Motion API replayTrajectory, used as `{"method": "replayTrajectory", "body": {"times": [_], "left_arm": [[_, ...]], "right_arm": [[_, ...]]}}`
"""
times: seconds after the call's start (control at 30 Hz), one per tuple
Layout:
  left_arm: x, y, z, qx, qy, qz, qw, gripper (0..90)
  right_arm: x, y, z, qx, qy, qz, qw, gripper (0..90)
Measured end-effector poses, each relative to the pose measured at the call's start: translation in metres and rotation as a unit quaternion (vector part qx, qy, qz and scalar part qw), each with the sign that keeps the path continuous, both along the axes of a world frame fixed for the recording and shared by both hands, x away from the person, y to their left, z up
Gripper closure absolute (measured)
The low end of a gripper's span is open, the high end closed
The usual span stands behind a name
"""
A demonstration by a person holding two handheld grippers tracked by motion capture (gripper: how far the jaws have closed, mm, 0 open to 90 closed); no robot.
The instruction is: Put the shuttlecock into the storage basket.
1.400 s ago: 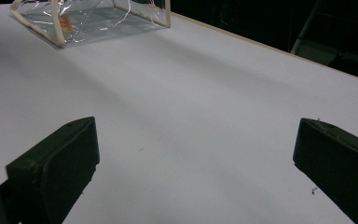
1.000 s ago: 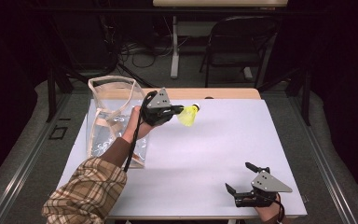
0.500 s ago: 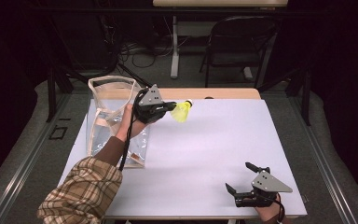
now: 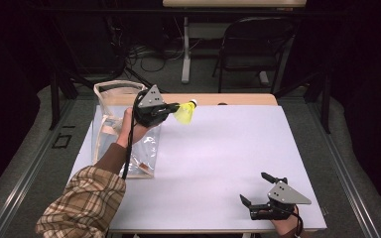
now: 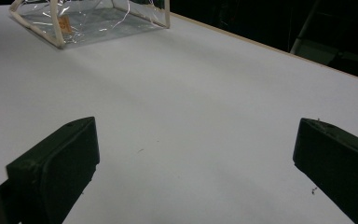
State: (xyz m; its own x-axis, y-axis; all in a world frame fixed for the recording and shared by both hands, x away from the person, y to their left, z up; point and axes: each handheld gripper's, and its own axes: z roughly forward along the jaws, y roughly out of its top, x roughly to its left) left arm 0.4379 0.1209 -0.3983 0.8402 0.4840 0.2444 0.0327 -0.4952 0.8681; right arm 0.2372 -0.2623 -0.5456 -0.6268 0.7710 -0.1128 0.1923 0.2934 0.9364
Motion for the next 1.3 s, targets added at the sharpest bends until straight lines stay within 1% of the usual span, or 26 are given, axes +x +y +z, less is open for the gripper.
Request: {"method": "replayTrajectory", "body": {"times": [0.27, 0.6, 0.77, 0.87, 1.13, 1.3], "left_arm": [[0.006, 0.013, 0.001, -0.009, 0.001, 0.017, 0.9998, 89.3], [0.008, 0.024, 0.005, -0.007, -0.003, 0.032, 0.9995, 89.3], [0.01, 0.029, 0.006, -0.01, -0.002, 0.04, 0.9992, 89.3], [0.01, 0.032, 0.008, -0.011, -0.003, 0.042, 0.999, 89.3], [0.01, 0.043, 0.016, -0.005, -0.011, 0.053, 0.9985, 89.3], [0.009, 0.051, 0.02, -0.008, -0.013, 0.061, 0.998, 89.3]], "right_arm": [[0.0, 0.0, 0.0, 0.0, 0.0, -0.001, 1.0, 0.0], [0.0, 0.0, 0.0, -0.002, 0.001, 0.0, 1.0, 0.0], [0.001, 0.001, 0.0, -0.001, 0.002, 0.0, 1.0, 0.0], [0.0, 0.001, 0.0, -0.002, 0.002, 0.0, 1.0, 0.0], [0.001, 0.001, -0.001, -0.002, 0.004, 0.0, 1.0, 0.0], [0.001, 0.001, -0.001, -0.002, 0.004, 0.0, 1.0, 0.0]]}}
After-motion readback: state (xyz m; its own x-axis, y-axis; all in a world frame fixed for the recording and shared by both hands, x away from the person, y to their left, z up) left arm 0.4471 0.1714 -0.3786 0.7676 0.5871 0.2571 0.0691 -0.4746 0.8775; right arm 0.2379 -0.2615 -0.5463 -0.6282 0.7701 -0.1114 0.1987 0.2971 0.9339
